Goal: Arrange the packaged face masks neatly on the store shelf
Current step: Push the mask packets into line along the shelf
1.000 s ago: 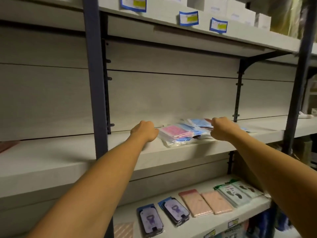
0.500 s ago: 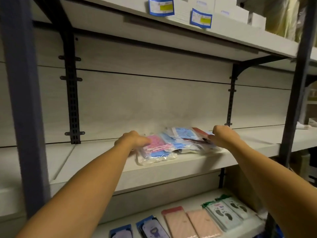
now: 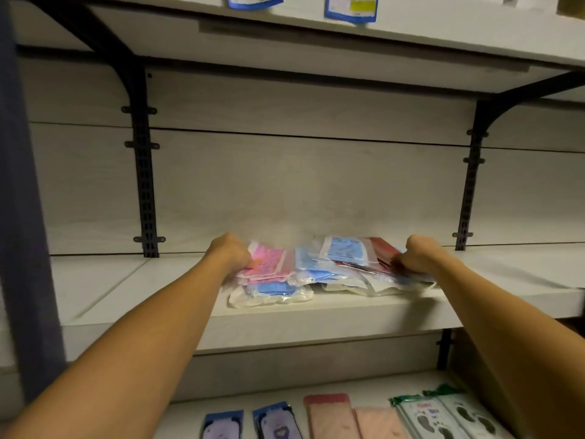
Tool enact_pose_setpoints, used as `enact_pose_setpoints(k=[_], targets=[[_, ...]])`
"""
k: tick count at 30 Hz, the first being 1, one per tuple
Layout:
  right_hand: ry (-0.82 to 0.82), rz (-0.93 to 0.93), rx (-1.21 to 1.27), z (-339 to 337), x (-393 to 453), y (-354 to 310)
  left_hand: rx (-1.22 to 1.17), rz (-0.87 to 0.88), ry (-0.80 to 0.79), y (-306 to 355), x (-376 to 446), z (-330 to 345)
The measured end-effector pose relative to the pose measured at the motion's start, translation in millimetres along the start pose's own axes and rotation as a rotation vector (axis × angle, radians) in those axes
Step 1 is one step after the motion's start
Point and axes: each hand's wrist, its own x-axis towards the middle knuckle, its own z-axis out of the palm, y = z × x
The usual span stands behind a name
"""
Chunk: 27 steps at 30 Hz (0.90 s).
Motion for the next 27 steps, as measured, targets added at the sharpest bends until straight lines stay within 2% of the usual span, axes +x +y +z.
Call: enact_pose_setpoints(k=[5, 9, 11, 16, 18, 21, 24, 27], targets=[[0.038, -0.041, -0.044, -9, 9, 1, -0.069, -0.022, 0.11, 1, -9, -3], [0.073, -0.02, 0.022, -10, 11, 9, -0.163, -0.046, 0.188, 1, -19, -12], [0.14, 0.03, 0.132, -10, 11, 14, -0.218, -0.04, 0.248, 0, -26, -17], [0.338, 0.148, 0.609, -28, 2, 4, -0.482, 0.001, 0.361, -8, -42, -27], [0.378, 0.123, 0.76, -37, -1, -8, -0.584, 0.005, 0.418, -12, -50, -34], [0.403, -0.009, 0.904, -43, -10, -34, -0.738, 0.008, 0.476, -18, -65, -47], [0.357, -0.16, 0.98, -44, -26, -63, -0.789, -0.031, 0.491, -30, -76, -62], [0.268, -0.208, 1.135, -44, -41, -90, -0.854, -0.049, 0.492, -44, -91, -80]])
